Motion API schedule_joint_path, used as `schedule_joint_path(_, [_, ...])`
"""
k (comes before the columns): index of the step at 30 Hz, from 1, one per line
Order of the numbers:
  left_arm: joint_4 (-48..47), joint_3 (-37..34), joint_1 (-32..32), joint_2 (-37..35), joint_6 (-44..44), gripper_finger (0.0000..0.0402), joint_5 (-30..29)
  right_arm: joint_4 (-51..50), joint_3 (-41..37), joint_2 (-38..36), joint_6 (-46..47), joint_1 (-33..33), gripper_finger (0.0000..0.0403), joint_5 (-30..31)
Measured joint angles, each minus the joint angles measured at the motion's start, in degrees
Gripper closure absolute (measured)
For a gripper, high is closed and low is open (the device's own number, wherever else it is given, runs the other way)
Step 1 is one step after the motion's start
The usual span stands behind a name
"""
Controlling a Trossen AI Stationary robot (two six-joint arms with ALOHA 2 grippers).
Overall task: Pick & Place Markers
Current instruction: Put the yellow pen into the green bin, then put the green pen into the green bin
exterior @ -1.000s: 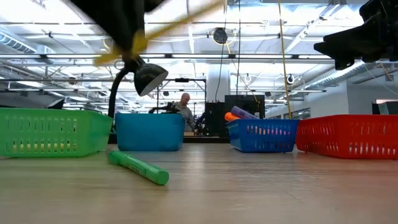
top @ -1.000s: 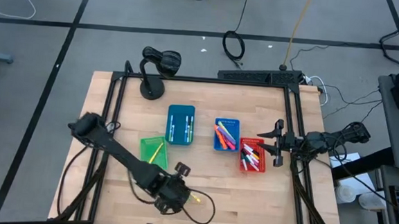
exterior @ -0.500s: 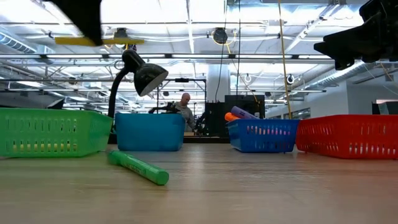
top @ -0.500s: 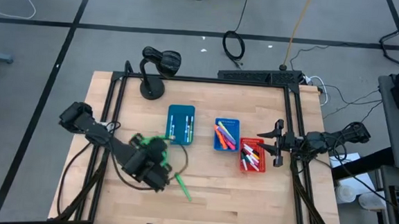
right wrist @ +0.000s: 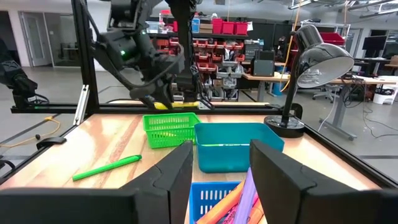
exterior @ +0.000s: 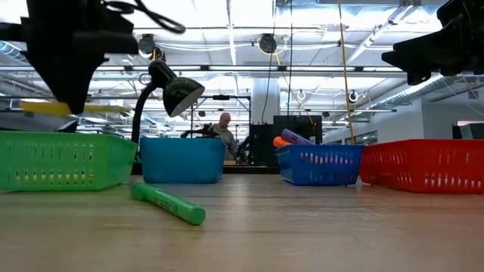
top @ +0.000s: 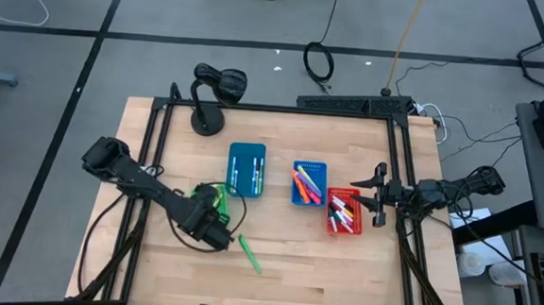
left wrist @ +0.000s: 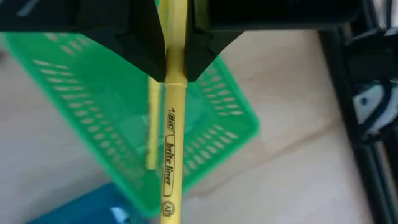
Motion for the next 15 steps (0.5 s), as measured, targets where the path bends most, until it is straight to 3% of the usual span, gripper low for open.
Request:
schedule_joint_path(5, [4.6,-2.1,1.8,0.0,3.2,0.0357,1.0,0.0,0.0,0.0,0.0,0.0,0.0257,0.0])
schedule_joint_path(15, [4.3,-2.1,2.2,0.0,4.8,0.0265,1.0,0.0,0.0,0.0,0.0,0.0,0.0257,0.0])
